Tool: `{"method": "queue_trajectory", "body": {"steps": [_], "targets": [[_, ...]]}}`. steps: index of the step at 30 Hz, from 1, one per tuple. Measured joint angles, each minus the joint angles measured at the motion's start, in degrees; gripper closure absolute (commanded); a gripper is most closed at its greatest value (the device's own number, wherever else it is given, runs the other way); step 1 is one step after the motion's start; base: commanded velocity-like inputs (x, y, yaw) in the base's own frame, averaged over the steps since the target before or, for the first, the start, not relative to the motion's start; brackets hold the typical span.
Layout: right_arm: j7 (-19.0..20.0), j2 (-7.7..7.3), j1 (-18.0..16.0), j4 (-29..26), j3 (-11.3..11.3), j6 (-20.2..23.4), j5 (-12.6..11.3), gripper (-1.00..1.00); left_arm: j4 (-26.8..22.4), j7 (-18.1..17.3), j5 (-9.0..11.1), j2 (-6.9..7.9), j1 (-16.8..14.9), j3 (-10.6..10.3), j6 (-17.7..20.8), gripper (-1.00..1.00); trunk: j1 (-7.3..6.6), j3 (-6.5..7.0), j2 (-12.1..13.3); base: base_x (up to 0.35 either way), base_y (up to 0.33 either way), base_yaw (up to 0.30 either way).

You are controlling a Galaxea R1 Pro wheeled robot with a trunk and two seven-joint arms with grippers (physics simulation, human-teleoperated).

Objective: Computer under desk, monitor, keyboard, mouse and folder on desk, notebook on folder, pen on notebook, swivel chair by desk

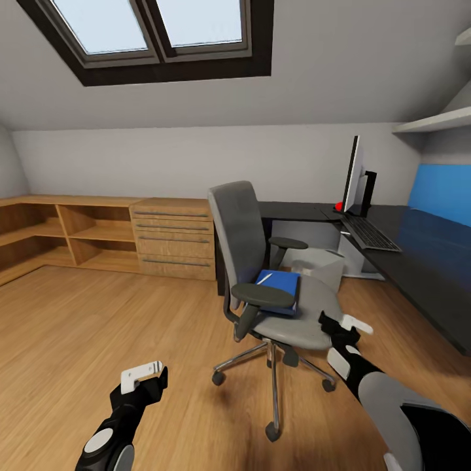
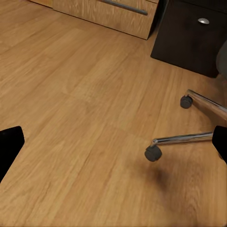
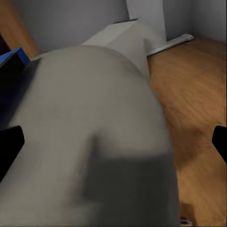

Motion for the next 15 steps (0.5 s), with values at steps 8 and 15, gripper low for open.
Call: {"method": "queue_trajectory", "body": {"steps": [8,15], "targets": [[2.10,-2.18,0.00,-0.04,-0.70,5.93,-12.18,-1.00,-0.01,0.00,0.00,-0.01,0.00,0.02,-0.06,-1.00,0.00,0.00,0.00,0.000,0.000,0.000],[2.83,-3.79,-0.01,-0.10,-1.12,7.72,-23.35,-1.00,-0.02,0.00,0.00,-0.01,0.00,-0.03,-0.03,-1.00,0.00,0.00,0.00,0.011,0.000,0.000]]}}
